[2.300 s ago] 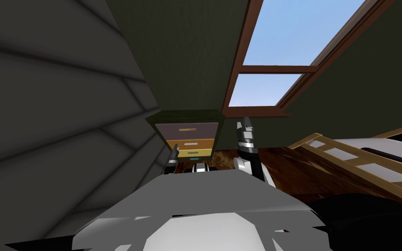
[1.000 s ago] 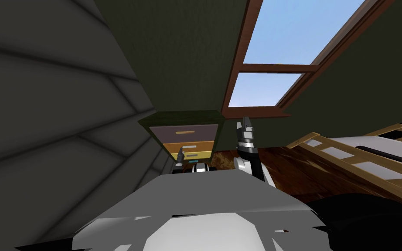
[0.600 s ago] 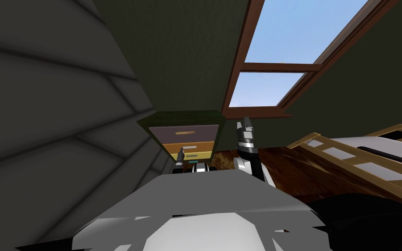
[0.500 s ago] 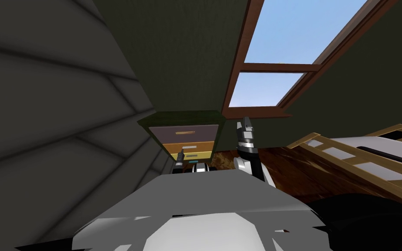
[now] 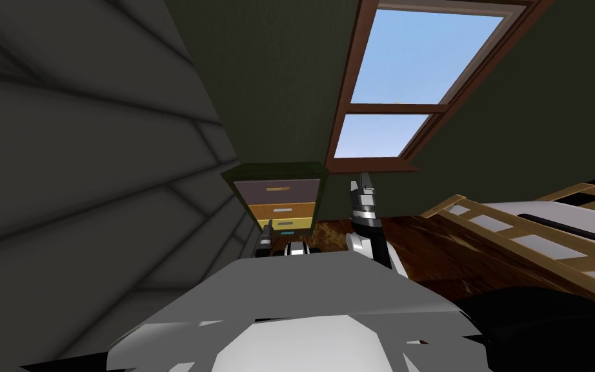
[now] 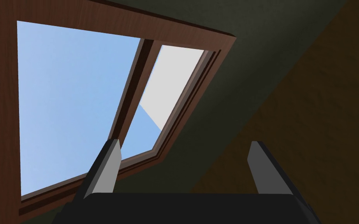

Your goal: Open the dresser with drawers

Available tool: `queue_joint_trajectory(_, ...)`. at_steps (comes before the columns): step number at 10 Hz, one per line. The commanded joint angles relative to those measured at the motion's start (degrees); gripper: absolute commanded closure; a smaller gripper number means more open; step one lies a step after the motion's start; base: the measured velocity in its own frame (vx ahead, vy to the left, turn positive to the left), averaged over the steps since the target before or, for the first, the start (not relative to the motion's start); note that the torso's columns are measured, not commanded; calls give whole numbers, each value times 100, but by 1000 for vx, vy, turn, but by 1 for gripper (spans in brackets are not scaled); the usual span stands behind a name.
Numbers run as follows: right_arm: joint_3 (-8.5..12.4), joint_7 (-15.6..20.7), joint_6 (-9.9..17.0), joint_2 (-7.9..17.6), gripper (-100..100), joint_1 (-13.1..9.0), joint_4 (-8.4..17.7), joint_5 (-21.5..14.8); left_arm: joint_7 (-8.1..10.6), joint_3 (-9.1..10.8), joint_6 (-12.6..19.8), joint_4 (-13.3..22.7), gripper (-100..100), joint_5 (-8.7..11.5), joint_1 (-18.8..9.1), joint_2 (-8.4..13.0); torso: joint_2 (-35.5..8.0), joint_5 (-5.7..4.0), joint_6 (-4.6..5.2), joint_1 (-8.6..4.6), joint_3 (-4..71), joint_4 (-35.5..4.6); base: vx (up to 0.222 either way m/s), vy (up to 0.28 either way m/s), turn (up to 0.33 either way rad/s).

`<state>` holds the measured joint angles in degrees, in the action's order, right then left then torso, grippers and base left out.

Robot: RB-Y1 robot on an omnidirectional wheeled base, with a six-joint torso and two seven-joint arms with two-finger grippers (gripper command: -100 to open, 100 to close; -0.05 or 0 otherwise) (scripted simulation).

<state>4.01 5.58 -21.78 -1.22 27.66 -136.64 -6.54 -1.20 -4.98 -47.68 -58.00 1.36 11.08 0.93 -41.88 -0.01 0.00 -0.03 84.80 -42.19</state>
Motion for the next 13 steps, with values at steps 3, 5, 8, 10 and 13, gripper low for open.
queue_joint_trajectory(3,0,0,-1,0,0,2,-1,0,1,9,30,3,-100,6,-28,610,-20,1,0,2,-10,-4,28,-1,0)
queue_joint_trajectory(5,0,0,-1,0,0,3,-1,0,7,45,158,18,-100,30,-147,664,-23,1,1,1,-15,-7,134,0,-16)
queue_joint_trajectory(8,0,0,-1,0,0,2,-1,0,9,56,200,26,-100,38,-183,239,-53,0,0,2,-30,-12,93,-1,-2)
queue_joint_trajectory(10,0,0,0,0,0,1,-1,0,9,58,207,28,-100,39,-189,25,-72,1,0,3,-43,-19,-5,0,-1)
queue_joint_trajectory(13,0,0,0,0,0,1,-1,0,8,95,466,-85,-100,52,-346,85,-25,0,0,2,-14,-6,26,-4,4)
